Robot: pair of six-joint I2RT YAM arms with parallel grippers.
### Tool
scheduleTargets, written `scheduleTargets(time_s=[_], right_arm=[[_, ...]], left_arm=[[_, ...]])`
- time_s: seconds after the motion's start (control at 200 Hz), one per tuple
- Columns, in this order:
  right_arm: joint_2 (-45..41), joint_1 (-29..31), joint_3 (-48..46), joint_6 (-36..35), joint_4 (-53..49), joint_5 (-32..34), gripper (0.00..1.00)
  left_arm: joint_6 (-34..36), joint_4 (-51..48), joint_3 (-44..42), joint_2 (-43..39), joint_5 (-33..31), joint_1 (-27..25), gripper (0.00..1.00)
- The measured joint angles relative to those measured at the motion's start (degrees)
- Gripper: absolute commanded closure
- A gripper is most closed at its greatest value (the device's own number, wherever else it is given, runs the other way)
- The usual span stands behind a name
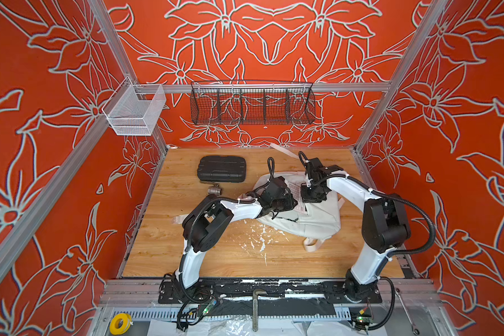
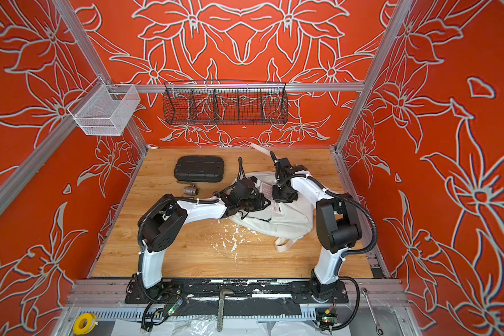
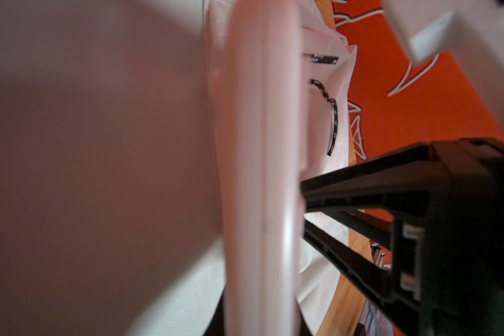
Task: Pack the student bag
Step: 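Lower the calculator edge-first into the front pocket with the left gripper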
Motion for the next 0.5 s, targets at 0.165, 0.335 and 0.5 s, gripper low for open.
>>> scheduleTargets(time_s=[0.165,0.335,0.5], right_arm=[[0.0,0.0,-0.2,-1.2,0.0,1.9,0.81],[0.0,-0.1,-0.5,-1.8,0.2,2.3,1.00],[0.0,-0.1,-0.1,-2.4,0.2,0.9,1.00]], left_arm=[[-1.9,1.3,0.6,1.1,1.6,0.1,1.00],[-4.1,2.2,0.6,1.7,2.9,0.3,1.00],[-7.3,4.5,0.1,2.1,5.1,1.0,1.00]])
